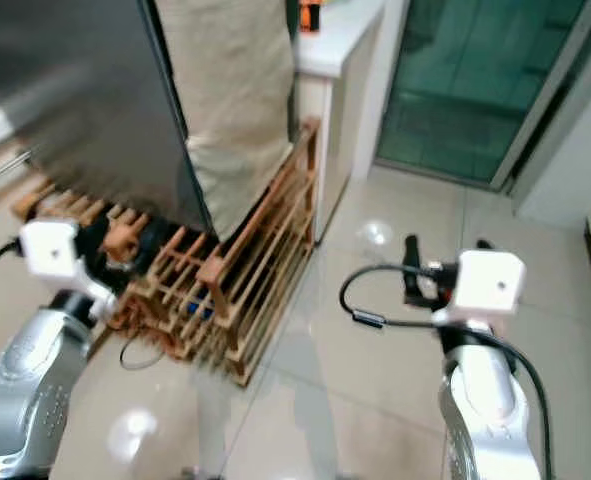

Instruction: Restocking fridge

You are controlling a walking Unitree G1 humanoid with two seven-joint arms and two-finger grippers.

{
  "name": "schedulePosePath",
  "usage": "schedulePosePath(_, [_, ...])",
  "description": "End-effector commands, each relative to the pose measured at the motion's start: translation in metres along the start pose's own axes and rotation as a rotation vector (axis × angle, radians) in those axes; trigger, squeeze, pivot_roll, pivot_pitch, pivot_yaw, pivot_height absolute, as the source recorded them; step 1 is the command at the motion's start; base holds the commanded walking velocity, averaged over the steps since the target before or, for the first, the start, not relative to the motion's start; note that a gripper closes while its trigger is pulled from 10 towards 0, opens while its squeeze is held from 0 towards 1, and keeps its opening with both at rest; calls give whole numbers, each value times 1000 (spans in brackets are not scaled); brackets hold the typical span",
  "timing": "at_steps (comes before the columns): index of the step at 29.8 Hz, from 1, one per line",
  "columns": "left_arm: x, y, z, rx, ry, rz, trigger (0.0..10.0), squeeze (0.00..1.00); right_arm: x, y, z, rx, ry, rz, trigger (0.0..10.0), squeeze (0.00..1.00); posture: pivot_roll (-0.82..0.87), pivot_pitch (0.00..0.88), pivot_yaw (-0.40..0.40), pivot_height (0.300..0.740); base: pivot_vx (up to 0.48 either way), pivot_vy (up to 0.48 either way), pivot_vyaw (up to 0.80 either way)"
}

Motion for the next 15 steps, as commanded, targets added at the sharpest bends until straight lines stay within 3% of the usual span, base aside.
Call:
schedulePosePath(1, [-5, 3, 5, 27, -30, -25, 10000, 0, -6, 6, 7, 4, 13, -29, 10000, 992, -142, 15, 14, 740, 0, 0, 0])
schedulePosePath(3, [6, -3, 4, 54, -16, 18, 10000, 0, -6, 3, 9, 18, 22, -34, 10000, 988, -132, 21, -3, 740, 0, 0, 0])
schedulePosePath(4, [20, -15, 5, 53, 7, 73, 10000, 0, -5, -5, 6, 20, 22, -27, 10000, 988, -127, 22, -7, 740, 0, 0, 0])
schedulePosePath(7, [30, -24, 7, 52, 30, 105, 10000, 0, -3, -14, 4, 12, 8, -16, 10000, 988, -135, 18, -11, 740, 0, 0, 0])
schedulePosePath(10, [37, -37, 15, 48, 61, 141, 10000, 0, 0, -34, -4, 20, -23, 14, 10000, 984, -155, 0, -21, 740, 440, 0, 0])
schedulePosePath(15, [33, -43, 16, 63, 73, 125, 10000, 0, 1, -41, -10, 52, -32, 22, 10000, 976, -148, 0, -36, 740, 480, 0, 0])
Point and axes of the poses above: a point about 5 cm out from each wrist's last joint towards the gripper, its own y axis pointing back from the gripper into the wrist, its own x axis along the axis of the wrist's last joint, z = x × y, the point moved 1 cm from there along -y, pointing out of the wrist towards the gripper, and after that the axes turned 6 degrees about -y, right-handed, at the moved point
